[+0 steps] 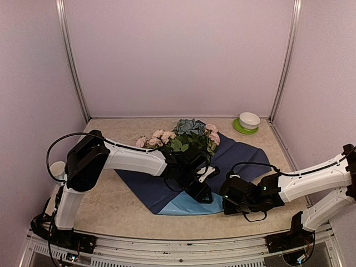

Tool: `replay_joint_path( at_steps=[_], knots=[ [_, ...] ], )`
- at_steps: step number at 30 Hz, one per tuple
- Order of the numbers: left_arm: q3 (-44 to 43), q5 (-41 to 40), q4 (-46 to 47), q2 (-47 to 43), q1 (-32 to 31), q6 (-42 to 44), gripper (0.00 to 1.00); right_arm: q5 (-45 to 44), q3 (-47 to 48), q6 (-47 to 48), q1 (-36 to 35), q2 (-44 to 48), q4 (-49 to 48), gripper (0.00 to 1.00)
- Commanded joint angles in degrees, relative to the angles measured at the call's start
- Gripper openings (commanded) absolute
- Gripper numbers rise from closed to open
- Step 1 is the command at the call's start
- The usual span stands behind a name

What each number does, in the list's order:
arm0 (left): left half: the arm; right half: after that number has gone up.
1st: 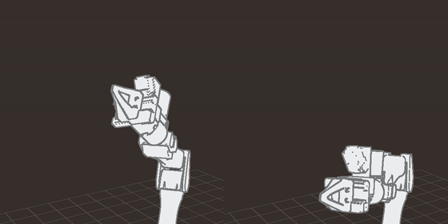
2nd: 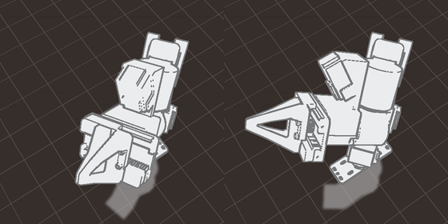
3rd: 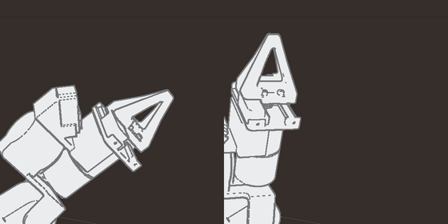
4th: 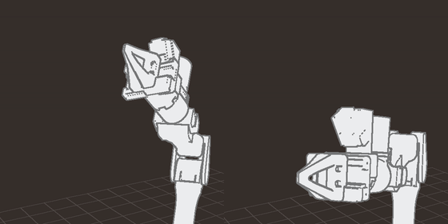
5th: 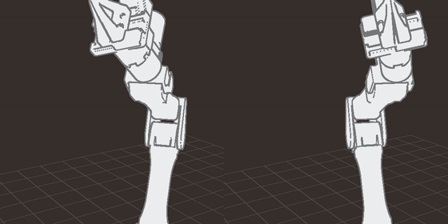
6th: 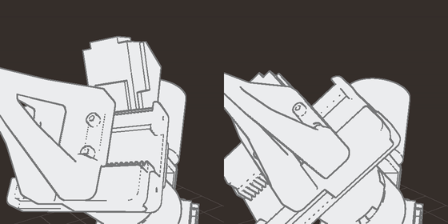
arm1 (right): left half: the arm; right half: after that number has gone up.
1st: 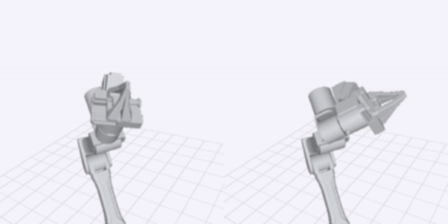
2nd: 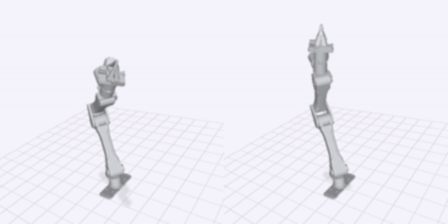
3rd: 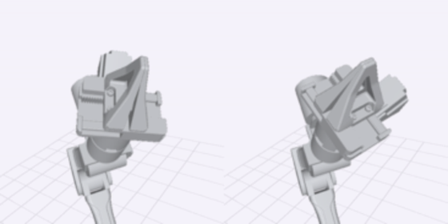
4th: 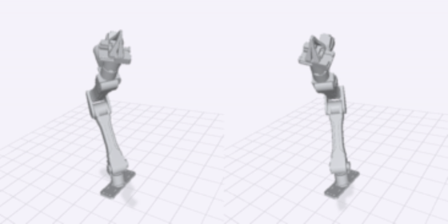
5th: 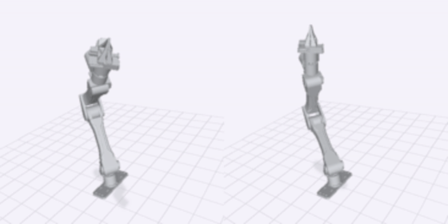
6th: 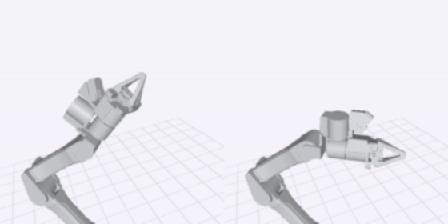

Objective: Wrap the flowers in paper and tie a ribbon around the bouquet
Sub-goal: Fold the one-fourth-folded wrapping paper at the center of the board.

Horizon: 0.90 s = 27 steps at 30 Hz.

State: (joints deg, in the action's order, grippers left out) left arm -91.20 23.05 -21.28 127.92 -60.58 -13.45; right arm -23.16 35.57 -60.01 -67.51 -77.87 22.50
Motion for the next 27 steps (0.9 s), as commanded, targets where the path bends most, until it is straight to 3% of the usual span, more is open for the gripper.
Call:
replay_joint_path(
  at_steps=[1, 4, 9, 14, 21, 27],
  knots=[
    [3.2, -2.2, 0.6, 1.1, -0.3, -0.9, 0.43, -1.4, -0.5, 2.0, -0.5, -1.0, -1.2, 0.28],
    [4.9, -1.4, 1.0, 0.8, -0.2, -0.7, 0.43, -1.1, 0.6, 2.8, -0.5, -2.4, -1.8, 0.25],
    [6.9, 0.5, 2.7, 0.3, 0.7, 0.0, 0.43, -4.9, 6.3, 3.3, -1.3, -5.3, 3.2, 0.01],
    [9.6, 3.7, 5.3, -1.4, 2.2, 0.5, 0.43, -12.3, 17.6, 6.4, -5.7, -11.9, 13.4, 0.00],
    [11.1, 6.6, 5.9, -1.1, 4.6, 2.1, 0.44, -15.9, 29.4, 12.8, -9.8, -23.7, 24.5, 0.00],
    [11.7, 6.3, 6.5, -1.5, 5.6, 2.4, 0.44, -18.9, 34.2, 10.2, -11.1, -23.8, 30.3, 0.00]
  ],
)
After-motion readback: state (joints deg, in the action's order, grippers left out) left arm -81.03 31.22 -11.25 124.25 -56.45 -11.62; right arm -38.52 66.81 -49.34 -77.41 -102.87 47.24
